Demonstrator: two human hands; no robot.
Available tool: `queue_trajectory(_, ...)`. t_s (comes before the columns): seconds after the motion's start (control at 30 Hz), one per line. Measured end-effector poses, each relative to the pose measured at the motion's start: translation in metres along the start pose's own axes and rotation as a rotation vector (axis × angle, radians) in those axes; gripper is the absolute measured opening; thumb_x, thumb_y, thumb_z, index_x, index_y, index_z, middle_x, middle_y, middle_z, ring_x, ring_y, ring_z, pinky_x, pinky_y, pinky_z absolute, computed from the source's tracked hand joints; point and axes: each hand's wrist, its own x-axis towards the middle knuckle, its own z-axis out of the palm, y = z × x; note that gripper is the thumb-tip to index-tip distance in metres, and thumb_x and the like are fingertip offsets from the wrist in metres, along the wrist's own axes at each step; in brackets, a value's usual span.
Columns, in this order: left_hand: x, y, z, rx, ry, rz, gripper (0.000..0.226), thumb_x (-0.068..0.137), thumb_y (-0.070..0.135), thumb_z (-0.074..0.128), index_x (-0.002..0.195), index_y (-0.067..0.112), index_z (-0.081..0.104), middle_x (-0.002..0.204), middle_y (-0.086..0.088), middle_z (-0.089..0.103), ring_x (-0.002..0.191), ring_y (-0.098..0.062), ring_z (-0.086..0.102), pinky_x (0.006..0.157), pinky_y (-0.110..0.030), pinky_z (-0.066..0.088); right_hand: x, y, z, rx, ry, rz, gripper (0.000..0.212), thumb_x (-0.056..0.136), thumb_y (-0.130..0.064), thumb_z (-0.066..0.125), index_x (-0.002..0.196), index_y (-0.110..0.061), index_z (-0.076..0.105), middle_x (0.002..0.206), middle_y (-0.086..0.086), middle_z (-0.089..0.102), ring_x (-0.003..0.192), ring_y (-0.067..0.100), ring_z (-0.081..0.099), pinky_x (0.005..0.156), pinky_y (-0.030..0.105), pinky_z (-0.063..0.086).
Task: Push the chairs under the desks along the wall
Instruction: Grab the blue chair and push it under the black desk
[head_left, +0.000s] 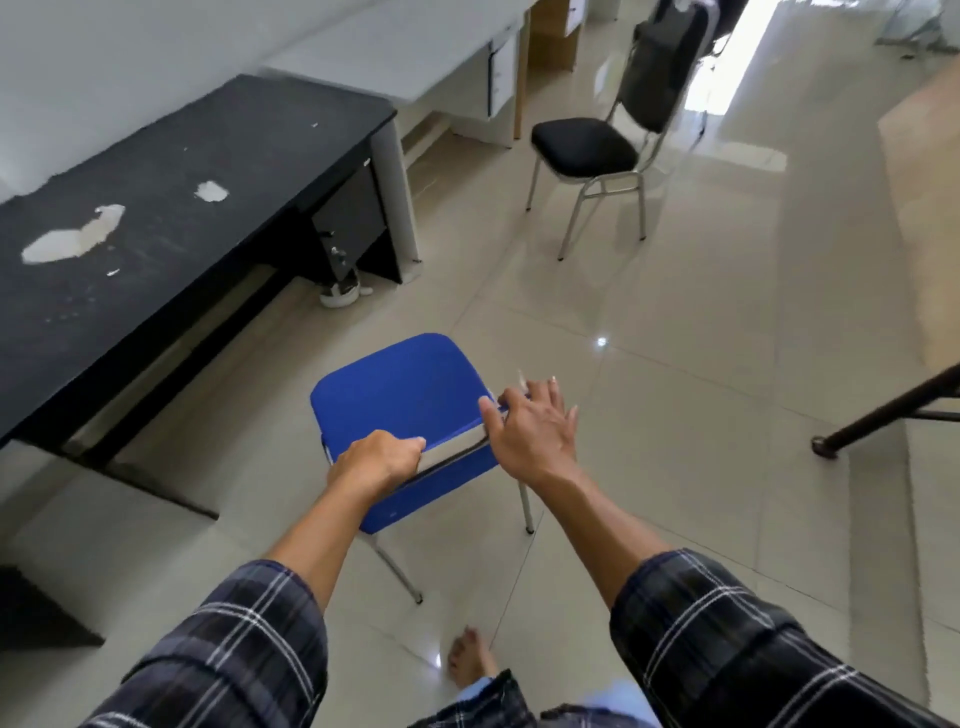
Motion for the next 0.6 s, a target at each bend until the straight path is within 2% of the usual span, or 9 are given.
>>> queue_trajectory(0.07,0.000,-0.001,0.001,-0.023,0.013,-0.045,0.045,0.090,0.054,0.039,0.073,0.015,0.054,0.083,-0.003,0.063,0.079,-0.023,0.058,0.069,-0.034,0.042,0.009,-0.002,-0.001,-0.007,0.016,0.017,0.052,0.102,-0.053,0.033,0.120,-0.018,0.066,0.136,0.011,0.054,0.144,0.031,0.032,0.120,0.057,0.021)
queue_trajectory(0.13,0.000,-0.001,0.002,-0.061,0.091,-0.117,0.039,0.091,0.046,0.041,0.077,0.013,0.058,0.082,-0.003,0.063,0.074,-0.022,0.057,0.062,-0.032,0.040,0.018,-0.006,-0.006,-0.024,0.025,0.023,0.044,0.101,-0.048,0.037,0.107,-0.017,0.067,0.115,0.007,0.062,0.124,0.027,0.048,0.109,0.048,0.036)
queue_trajectory(0.23,-0.002,-0.001,0.002,-0.181,0.203,-0.273,0.036,0.089,0.034,0.041,0.082,0.012,0.068,0.083,-0.002,0.068,0.071,-0.023,0.059,0.055,-0.030,0.037,0.030,-0.004,-0.016,-0.097,-0.001,-0.023,0.037,0.100,-0.038,0.040,0.092,-0.013,0.066,0.088,0.003,0.064,0.095,0.027,0.058,0.089,0.039,0.045)
queue_trajectory(0.3,-0.004,-0.004,0.004,-0.288,0.281,-0.390,0.038,0.089,0.032,0.040,0.082,0.013,0.072,0.082,-0.002,0.069,0.069,-0.023,0.059,0.053,-0.029,0.035,0.038,0.000,-0.018,-0.121,-0.023,-0.071,0.037,0.098,-0.034,0.040,0.089,-0.010,0.067,0.080,0.003,0.064,0.084,0.028,0.059,0.083,0.037,0.048)
queue_trajectory(0.4,-0.015,-0.002,0.007,-0.434,0.386,-0.554,0.035,0.094,0.025,0.044,0.068,0.007,0.060,0.064,-0.004,0.053,0.054,-0.020,0.044,0.048,-0.028,0.029,0.045,0.004,-0.019,-0.118,-0.070,-0.124,0.040,0.097,-0.033,0.039,0.085,-0.009,0.067,0.077,0.004,0.066,0.081,0.029,0.061,0.082,0.038,0.049)
queue_trajectory(0.43,-0.019,0.001,0.006,-0.472,0.404,-0.596,0.032,0.093,0.020,0.046,0.064,0.006,0.053,0.060,-0.004,0.047,0.052,-0.020,0.040,0.047,-0.029,0.028,0.047,0.006,-0.018,-0.104,-0.084,-0.133,0.042,0.098,-0.035,0.038,0.083,-0.008,0.067,0.074,0.003,0.064,0.081,0.029,0.061,0.083,0.038,0.049)
queue_trajectory(0.5,-0.021,0.004,0.007,-0.567,0.417,-0.663,0.027,0.089,0.014,0.050,0.063,0.006,0.048,0.062,-0.006,0.047,0.055,-0.024,0.042,0.052,-0.031,0.032,0.050,0.010,-0.020,-0.054,-0.119,-0.126,0.043,0.101,-0.038,0.037,0.086,-0.010,0.066,0.074,0.000,0.061,0.085,0.029,0.062,0.087,0.038,0.048)
queue_trajectory(0.53,-0.020,0.003,0.008,-0.631,0.432,-0.690,0.024,0.088,0.013,0.050,0.065,0.006,0.048,0.067,-0.009,0.051,0.058,-0.025,0.045,0.053,-0.031,0.033,0.053,0.012,-0.020,-0.007,-0.131,-0.108,0.042,0.102,-0.040,0.037,0.093,-0.012,0.067,0.081,-0.001,0.064,0.093,0.029,0.062,0.091,0.038,0.047)
queue_trajectory(0.6,-0.021,0.004,0.007,-0.809,0.453,-0.756,0.016,0.085,0.011,0.050,0.072,0.003,0.054,0.080,-0.013,0.059,0.061,-0.027,0.050,0.050,-0.031,0.033,0.058,0.018,-0.019,0.135,-0.139,-0.038,0.041,0.102,-0.042,0.040,0.123,-0.018,0.064,0.119,0.001,0.063,0.117,0.027,0.058,0.101,0.040,0.044)
